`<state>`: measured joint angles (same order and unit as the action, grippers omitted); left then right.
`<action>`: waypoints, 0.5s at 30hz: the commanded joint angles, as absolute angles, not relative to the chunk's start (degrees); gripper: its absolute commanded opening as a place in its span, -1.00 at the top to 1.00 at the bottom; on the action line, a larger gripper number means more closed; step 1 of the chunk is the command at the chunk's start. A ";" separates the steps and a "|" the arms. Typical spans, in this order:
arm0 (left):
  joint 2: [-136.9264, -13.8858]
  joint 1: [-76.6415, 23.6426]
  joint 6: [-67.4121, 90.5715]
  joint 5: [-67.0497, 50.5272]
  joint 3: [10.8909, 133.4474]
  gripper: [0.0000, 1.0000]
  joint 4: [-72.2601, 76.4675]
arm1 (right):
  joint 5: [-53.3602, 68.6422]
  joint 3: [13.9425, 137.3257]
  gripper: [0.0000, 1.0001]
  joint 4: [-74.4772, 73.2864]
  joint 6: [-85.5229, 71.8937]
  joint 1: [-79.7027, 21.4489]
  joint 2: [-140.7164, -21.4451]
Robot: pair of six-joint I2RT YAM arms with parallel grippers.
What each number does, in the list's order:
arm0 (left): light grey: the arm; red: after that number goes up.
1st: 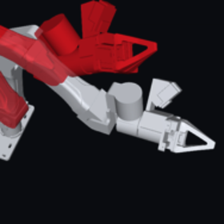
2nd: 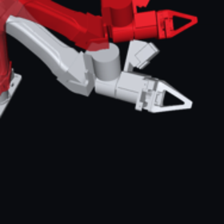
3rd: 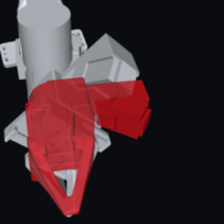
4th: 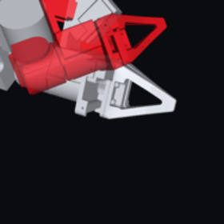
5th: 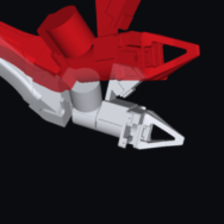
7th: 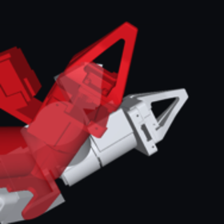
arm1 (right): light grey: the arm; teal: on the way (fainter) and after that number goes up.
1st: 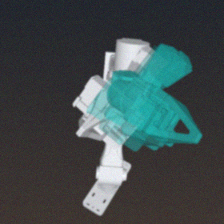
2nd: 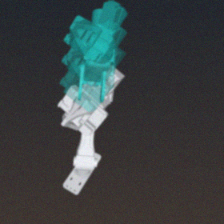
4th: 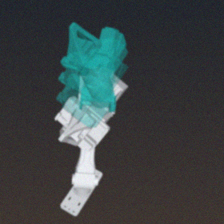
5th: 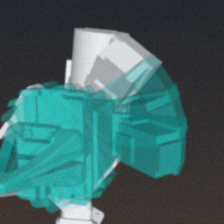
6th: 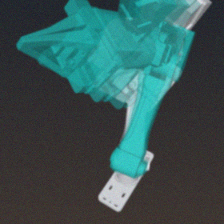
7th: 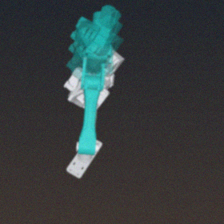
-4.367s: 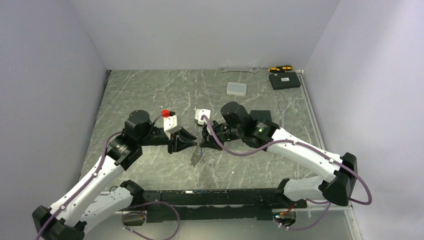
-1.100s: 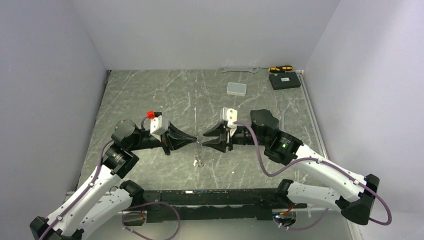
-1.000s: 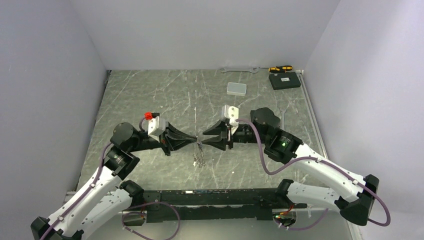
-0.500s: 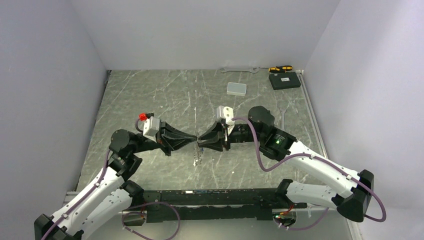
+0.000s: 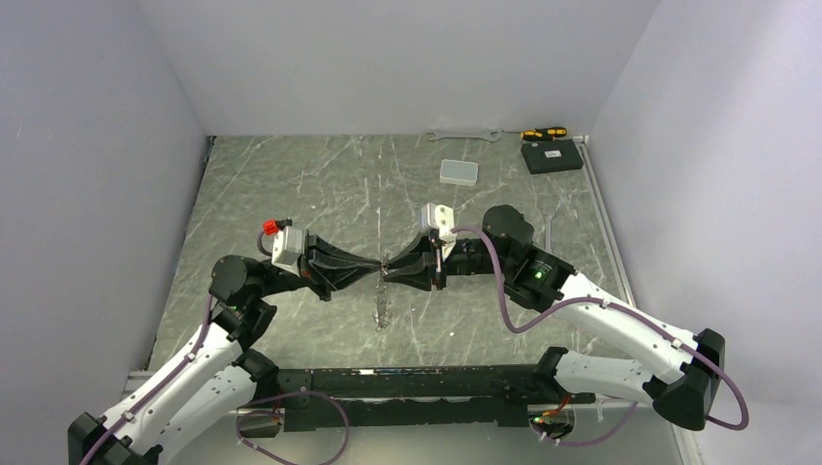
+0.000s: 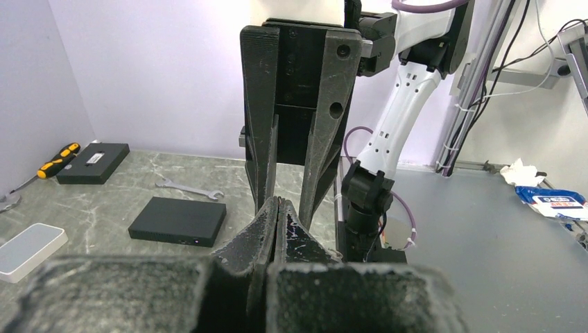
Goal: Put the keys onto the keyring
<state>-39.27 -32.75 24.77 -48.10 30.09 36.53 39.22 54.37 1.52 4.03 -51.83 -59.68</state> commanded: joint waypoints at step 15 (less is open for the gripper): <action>-39.49 -32.61 26.00 -47.10 29.32 1.00 41.23 | 34.61 56.84 0.64 5.56 4.20 -51.72 -59.50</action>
